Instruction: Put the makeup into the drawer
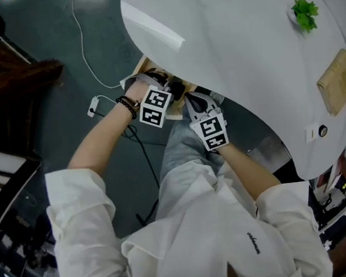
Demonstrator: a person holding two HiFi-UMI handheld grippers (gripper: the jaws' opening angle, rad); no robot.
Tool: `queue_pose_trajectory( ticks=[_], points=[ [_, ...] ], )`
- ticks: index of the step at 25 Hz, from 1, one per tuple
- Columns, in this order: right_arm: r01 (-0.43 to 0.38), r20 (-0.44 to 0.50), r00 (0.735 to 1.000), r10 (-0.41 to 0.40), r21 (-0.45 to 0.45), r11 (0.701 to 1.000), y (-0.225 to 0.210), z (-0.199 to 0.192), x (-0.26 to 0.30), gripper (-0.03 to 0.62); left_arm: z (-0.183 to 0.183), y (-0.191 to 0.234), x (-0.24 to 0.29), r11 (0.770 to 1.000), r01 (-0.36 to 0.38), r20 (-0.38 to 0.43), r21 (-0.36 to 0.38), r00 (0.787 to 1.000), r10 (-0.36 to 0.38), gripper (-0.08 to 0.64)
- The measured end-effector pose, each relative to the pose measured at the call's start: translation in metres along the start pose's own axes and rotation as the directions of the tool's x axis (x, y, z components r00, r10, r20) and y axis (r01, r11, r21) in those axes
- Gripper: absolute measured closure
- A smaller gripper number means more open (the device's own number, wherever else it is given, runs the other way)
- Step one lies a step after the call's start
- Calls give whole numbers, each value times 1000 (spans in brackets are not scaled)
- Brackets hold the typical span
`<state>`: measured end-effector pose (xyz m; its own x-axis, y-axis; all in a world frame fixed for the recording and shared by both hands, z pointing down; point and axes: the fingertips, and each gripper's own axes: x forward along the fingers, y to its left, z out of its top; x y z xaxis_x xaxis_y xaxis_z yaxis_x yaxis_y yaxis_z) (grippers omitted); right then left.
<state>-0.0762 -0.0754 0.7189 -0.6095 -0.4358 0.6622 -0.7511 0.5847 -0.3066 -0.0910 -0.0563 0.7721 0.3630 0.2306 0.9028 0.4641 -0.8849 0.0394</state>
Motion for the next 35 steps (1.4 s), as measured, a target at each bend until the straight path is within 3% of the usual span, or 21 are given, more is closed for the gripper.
queue_pose_trajectory(
  ticks=[22,35],
  points=[
    [40,-26,999,-39,53,998,-10,-26,19,575,-28,0,81,992,108,-76,62,992,-103,218],
    [25,-36,999,-24,37,999,0,-33,27,575,-39,-9,90,993,80,-55,85,996,-76,216]
  ],
)
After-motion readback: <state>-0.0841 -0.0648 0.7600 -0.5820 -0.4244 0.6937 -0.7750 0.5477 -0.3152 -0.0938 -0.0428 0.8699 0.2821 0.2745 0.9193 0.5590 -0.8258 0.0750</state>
